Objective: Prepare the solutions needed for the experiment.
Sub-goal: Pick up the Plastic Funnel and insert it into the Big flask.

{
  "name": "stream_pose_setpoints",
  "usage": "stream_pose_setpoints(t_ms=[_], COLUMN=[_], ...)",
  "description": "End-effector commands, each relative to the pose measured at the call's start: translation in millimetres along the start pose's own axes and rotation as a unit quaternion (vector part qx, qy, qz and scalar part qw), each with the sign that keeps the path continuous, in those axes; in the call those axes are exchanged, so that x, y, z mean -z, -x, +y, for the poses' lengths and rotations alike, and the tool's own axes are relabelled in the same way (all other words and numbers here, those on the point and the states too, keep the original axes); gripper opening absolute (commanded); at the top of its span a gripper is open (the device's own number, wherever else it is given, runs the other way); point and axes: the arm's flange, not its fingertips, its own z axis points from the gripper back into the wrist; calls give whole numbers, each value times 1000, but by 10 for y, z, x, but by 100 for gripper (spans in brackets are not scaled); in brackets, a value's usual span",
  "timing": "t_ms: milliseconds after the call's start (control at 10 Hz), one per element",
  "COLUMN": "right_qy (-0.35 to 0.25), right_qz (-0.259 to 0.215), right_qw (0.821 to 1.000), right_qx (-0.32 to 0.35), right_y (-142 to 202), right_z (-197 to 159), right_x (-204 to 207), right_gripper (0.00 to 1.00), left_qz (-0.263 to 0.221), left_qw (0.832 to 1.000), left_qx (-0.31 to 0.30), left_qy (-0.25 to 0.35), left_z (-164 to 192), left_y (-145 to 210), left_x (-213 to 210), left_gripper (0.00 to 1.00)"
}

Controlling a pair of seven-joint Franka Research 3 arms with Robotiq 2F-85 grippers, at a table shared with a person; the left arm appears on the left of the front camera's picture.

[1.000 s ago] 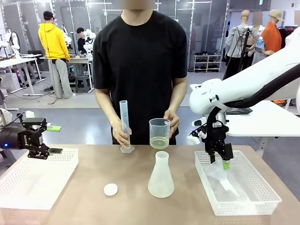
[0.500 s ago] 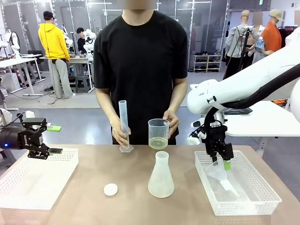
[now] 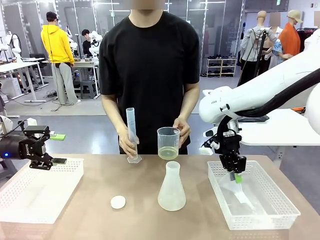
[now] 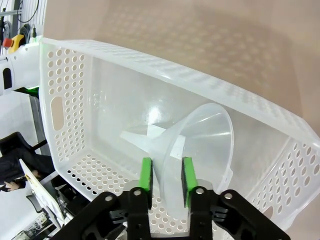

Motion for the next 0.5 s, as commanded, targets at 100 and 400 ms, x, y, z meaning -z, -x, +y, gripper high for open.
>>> stream_pose_setpoints(t_ms=[100,400], right_qy=[0,-4], right_qz=[7,8], right_qw=[1000,1000], right_qx=[-5,-4], right_y=[20,0], right_z=[-14,13], right_x=[-22,-12], right_gripper=[11,0], left_qz=[-5,-5], left_qw=[1000,1000], left_qx=[8,8], left_qy=[16,16], left_z=[-20,-20], left_y=[-12,-12], left_x=[10,10], left_gripper=[100,100])
